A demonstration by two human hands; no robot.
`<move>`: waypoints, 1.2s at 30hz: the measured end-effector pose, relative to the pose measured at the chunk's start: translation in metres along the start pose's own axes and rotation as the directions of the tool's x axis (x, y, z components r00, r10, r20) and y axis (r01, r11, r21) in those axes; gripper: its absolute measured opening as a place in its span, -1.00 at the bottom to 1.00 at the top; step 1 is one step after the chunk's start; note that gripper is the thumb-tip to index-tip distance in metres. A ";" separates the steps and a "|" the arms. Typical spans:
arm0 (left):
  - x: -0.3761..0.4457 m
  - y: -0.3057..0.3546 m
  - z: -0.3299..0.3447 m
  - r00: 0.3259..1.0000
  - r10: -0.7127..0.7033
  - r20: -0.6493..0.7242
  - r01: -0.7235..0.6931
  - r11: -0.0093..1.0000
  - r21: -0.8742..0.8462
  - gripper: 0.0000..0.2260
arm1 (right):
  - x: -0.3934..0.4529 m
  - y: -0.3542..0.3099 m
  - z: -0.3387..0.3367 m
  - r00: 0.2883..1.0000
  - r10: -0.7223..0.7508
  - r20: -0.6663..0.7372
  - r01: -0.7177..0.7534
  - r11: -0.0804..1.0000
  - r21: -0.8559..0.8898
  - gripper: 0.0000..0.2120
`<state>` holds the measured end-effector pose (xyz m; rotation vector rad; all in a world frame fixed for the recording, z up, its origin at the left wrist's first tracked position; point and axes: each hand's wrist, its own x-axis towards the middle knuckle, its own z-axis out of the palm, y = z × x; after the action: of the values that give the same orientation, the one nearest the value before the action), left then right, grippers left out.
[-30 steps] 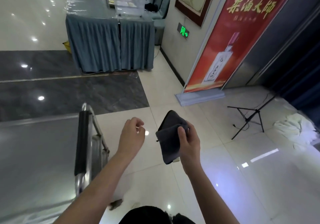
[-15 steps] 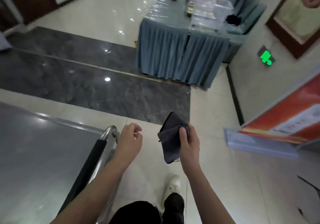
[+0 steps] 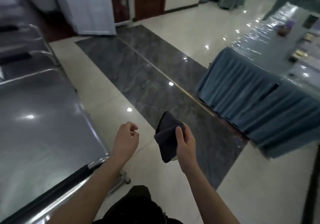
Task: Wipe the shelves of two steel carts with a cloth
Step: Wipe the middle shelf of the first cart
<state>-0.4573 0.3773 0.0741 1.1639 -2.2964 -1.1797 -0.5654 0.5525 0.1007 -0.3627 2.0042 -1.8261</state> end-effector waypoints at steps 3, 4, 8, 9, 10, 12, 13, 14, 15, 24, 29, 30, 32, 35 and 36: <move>0.042 0.005 0.007 0.994 -0.064 -0.090 0.060 0.997 -0.037 -0.85 | 0.062 -0.003 0.011 0.996 0.012 0.085 -0.012 1.000 0.001 -0.83; 0.057 0.007 0.011 0.990 -0.076 -0.121 0.070 0.996 -0.053 -0.84 | 0.083 -0.004 0.017 0.994 0.008 0.108 -0.008 1.000 0.004 -0.83; 0.137 0.017 0.027 0.966 -0.130 -0.225 0.106 0.988 -0.114 -0.84 | 0.175 -0.013 0.039 0.974 -0.047 0.221 0.056 0.998 -0.033 -0.82; 0.160 0.020 0.030 0.960 -0.152 -0.234 0.125 0.984 -0.127 -0.85 | 0.197 -0.018 0.045 0.966 -0.059 0.252 0.072 0.997 -0.042 -0.82; 0.182 0.025 0.030 0.955 -0.175 -0.239 0.144 0.979 -0.144 -0.85 | 0.220 -0.024 0.051 0.957 -0.062 0.282 0.082 0.995 -0.058 -0.82; 0.227 0.034 0.027 0.942 -0.206 -0.265 0.163 0.971 -0.175 -0.85 | 0.266 -0.036 0.066 0.936 -0.062 0.346 0.107 0.988 -0.110 -0.84; 0.246 0.038 0.025 0.934 -0.218 -0.284 0.170 0.968 -0.183 -0.85 | 0.287 -0.042 0.075 0.925 -0.066 0.374 0.120 0.985 -0.122 -0.84; 0.265 0.040 0.021 0.924 -0.234 -0.303 0.184 0.966 -0.183 -0.85 | 0.307 -0.048 0.085 0.914 -0.073 0.400 0.133 0.983 -0.123 -0.84; 0.282 0.040 0.017 0.914 -0.252 -0.318 0.204 0.963 -0.179 -0.85 | 0.326 -0.052 0.098 0.902 -0.079 0.424 0.143 0.982 -0.120 -0.84; 0.342 -0.007 -0.031 0.707 -0.441 -0.553 0.398 0.894 -0.205 -0.88 | 0.435 -0.048 0.240 0.724 -0.013 0.690 0.032 0.999 -0.015 -0.81; 0.354 -0.035 -0.053 0.465 -0.582 -0.667 0.552 0.780 -0.296 -0.83 | 0.471 -0.044 0.327 0.419 0.015 0.908 0.022 0.999 -0.026 -0.81; 0.359 -0.038 -0.055 0.396 -0.605 -0.691 0.558 0.756 -0.342 -0.79 | 0.478 -0.045 0.343 0.357 0.026 0.934 0.017 0.999 -0.034 -0.80; 0.367 -0.041 -0.053 0.239 -0.643 -0.728 0.563 0.702 -0.435 -0.76 | 0.491 -0.048 0.371 0.217 0.043 0.975 0.036 0.998 -0.052 -0.80; 0.381 -0.037 -0.038 0.010 -0.692 -0.722 0.552 0.606 -0.573 -0.73 | 0.509 -0.048 0.404 -0.023 0.081 0.996 0.078 0.994 -0.079 -0.80; 0.385 -0.035 -0.029 -0.054 -0.700 -0.712 0.545 0.576 -0.609 -0.73 | 0.513 -0.046 0.412 -0.093 0.104 0.990 0.076 0.992 -0.097 -0.80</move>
<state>-0.6616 0.0504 0.0310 2.1886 -0.6276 -0.4478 -0.8340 -0.0492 0.0591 -1.2995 0.8429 -0.6701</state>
